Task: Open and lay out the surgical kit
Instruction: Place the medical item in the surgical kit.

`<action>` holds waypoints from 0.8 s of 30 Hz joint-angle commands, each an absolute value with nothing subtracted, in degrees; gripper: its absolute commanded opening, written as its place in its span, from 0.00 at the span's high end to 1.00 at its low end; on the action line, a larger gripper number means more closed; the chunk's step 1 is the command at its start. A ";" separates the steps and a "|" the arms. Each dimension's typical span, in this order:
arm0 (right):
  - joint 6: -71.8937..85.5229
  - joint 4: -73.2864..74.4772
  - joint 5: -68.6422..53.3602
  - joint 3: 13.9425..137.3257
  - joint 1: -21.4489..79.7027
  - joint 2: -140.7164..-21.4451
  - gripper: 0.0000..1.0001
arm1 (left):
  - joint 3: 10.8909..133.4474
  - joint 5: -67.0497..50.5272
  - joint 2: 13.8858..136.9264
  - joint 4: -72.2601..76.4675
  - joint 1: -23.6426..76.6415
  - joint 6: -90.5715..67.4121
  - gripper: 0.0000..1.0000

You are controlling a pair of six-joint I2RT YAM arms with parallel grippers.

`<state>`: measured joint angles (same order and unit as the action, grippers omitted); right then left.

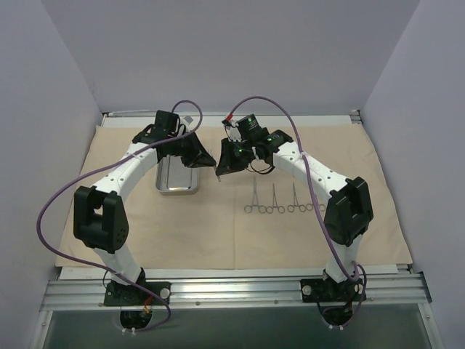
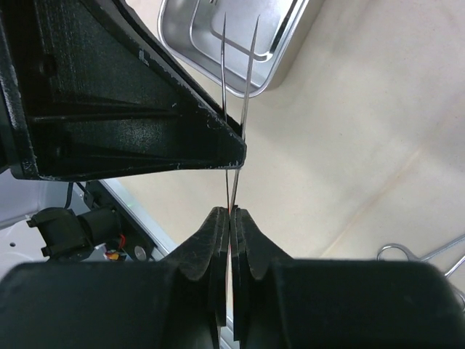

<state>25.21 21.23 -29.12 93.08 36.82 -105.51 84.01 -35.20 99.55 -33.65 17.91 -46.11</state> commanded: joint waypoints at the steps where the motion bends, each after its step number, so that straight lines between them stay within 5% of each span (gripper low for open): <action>1: 24.79 21.88 -29.00 92.99 37.79 -104.41 1.00 | 83.59 -38.49 96.51 -30.85 18.28 -46.76 0.98; 4: 24.79 22.15 -28.92 93.08 38.06 -104.68 1.00 | 82.79 -39.55 96.15 -29.62 18.28 -47.37 0.95; 6: 25.48 22.15 -28.65 92.90 38.14 -104.68 1.00 | 82.53 -39.73 96.07 -29.62 18.19 -47.37 0.82; 11: 26.54 20.48 -29.35 91.50 38.50 -104.07 1.00 | 82.09 -40.87 96.15 -28.21 18.11 -47.37 0.82; 19: 28.04 19.77 -29.18 90.00 38.50 -103.27 1.00 | 82.71 -41.13 97.21 -29.27 17.93 -46.23 0.45; 24: 30.06 19.34 -27.43 87.45 38.50 -102.22 1.00 | 82.44 -40.78 98.08 -30.32 17.14 -45.44 0.35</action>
<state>28.56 19.70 -28.64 89.01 37.98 -105.47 81.49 -39.40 99.39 -31.86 17.76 -46.26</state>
